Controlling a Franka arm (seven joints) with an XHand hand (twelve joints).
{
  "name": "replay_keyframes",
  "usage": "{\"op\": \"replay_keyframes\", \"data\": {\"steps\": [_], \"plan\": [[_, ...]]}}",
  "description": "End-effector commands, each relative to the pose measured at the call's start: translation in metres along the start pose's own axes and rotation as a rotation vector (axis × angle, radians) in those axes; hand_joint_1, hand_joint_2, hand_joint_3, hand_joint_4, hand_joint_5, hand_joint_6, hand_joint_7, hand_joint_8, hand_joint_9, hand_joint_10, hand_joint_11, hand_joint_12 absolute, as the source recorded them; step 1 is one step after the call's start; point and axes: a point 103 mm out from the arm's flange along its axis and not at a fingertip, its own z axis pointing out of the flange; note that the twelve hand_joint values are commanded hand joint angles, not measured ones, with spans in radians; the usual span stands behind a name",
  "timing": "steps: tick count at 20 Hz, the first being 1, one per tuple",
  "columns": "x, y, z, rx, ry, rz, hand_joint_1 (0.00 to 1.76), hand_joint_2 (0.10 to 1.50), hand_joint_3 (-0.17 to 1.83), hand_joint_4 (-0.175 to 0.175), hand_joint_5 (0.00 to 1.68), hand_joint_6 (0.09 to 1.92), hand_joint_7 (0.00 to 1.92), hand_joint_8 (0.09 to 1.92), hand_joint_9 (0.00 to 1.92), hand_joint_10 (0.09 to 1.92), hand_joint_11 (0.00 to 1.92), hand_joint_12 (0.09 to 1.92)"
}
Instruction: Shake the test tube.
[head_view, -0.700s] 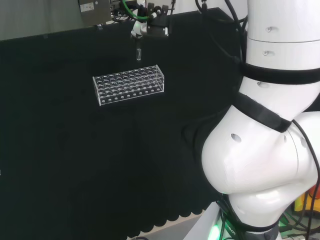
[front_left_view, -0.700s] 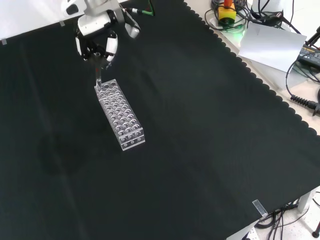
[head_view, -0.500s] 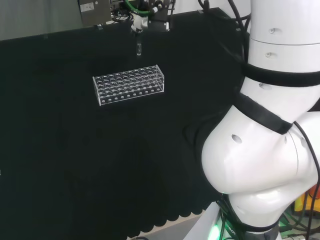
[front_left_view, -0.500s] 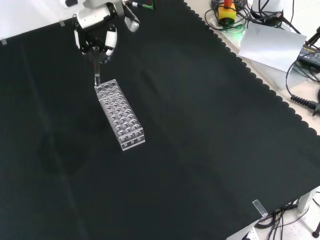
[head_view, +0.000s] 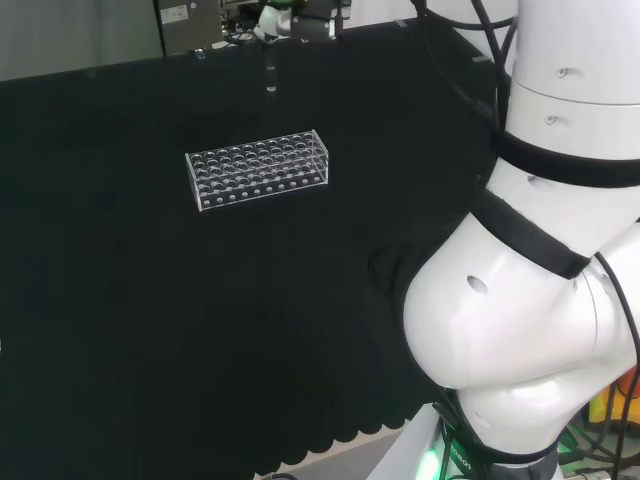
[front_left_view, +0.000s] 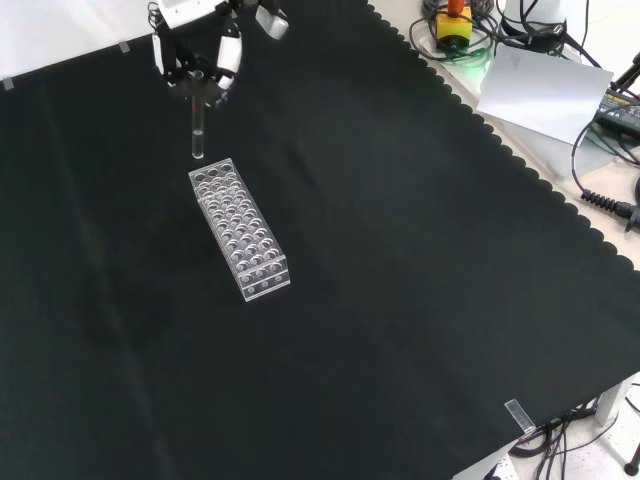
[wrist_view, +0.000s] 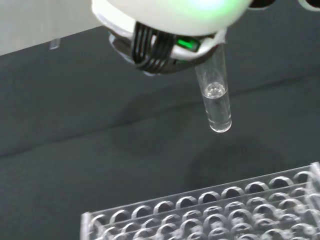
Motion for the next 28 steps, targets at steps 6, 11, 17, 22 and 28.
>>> {"op": "replay_keyframes", "data": {"steps": [6,11,17,22,28], "plan": [[0.088,-0.02,0.004,0.039,0.061,-0.152,1.23,0.65,0.63,-0.175,1.35,0.5,1.76,0.4,1.71,0.53,1.33,0.81],[0.095,-0.024,0.003,0.039,0.065,-0.157,1.23,0.65,0.63,-0.175,1.35,0.5,1.76,0.4,1.7,0.53,1.33,0.81],[0.053,-0.026,-0.01,0.006,0.05,-0.085,1.23,0.65,0.63,-0.175,1.35,0.5,1.75,0.4,1.7,0.53,1.33,0.81],[-0.011,-0.03,-0.022,-0.021,-0.002,0.026,1.23,0.65,0.63,-0.175,1.35,0.51,1.75,0.4,1.7,0.53,1.33,0.81],[-0.093,-0.038,-0.036,-0.043,-0.065,0.191,1.23,0.65,0.63,-0.175,1.35,0.51,1.75,0.4,1.69,0.53,1.34,0.81]]}}
